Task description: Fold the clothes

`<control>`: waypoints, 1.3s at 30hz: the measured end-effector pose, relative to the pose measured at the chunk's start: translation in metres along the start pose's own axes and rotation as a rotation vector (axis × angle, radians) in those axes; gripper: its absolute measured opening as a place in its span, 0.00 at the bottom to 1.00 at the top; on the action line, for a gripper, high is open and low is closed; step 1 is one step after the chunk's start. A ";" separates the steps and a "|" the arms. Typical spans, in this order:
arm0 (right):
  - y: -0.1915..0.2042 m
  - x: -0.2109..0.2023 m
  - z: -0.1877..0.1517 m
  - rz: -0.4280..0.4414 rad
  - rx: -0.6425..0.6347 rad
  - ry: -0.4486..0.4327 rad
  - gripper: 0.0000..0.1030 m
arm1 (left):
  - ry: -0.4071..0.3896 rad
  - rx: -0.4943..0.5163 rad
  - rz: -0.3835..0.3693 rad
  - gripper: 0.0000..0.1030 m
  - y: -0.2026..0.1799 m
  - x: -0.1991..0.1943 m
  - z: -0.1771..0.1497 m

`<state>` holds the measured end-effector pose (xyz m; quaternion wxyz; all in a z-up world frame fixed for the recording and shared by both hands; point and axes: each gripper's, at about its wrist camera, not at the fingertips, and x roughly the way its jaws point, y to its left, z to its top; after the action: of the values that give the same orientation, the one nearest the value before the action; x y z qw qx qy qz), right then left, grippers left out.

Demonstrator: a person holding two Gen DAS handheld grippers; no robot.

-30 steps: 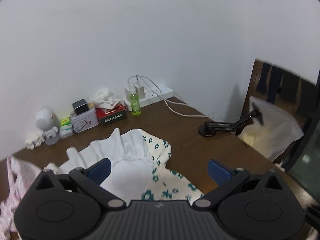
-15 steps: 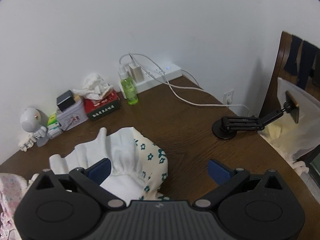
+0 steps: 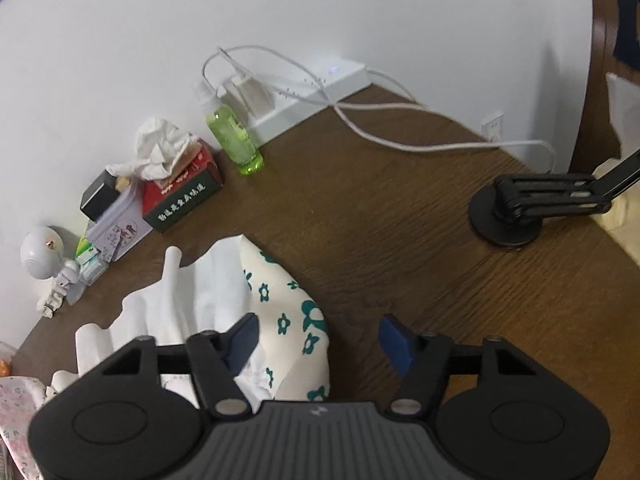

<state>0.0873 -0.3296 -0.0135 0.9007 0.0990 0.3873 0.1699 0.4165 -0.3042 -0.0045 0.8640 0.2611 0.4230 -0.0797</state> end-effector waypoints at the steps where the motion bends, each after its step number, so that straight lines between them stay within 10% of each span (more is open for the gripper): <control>1: 0.000 0.000 0.000 0.005 0.003 0.004 0.58 | 0.007 -0.003 0.006 0.48 0.000 0.004 0.000; 8: 0.007 0.005 0.003 0.038 0.017 0.032 0.27 | 0.027 -0.079 -0.027 0.03 0.019 0.018 -0.007; 11: 0.008 0.006 0.002 0.059 0.041 0.037 0.09 | -0.019 -0.148 -0.079 0.02 0.036 0.011 -0.008; 22: 0.070 -0.031 0.029 0.083 -0.304 -0.046 0.07 | -0.234 -0.578 -0.399 0.02 0.198 -0.045 -0.063; 29: 0.123 -0.012 0.028 0.185 -0.572 0.112 0.07 | -0.208 -0.751 -0.421 0.02 0.272 -0.017 -0.133; 39: 0.129 0.021 0.023 0.202 -0.521 0.270 0.08 | -0.188 -0.825 -0.429 0.03 0.279 0.017 -0.165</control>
<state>0.0884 -0.2031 0.0285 0.8148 -0.1210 0.4351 0.3636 0.4141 0.0202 0.0060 0.8941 -0.2054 0.3838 -0.1052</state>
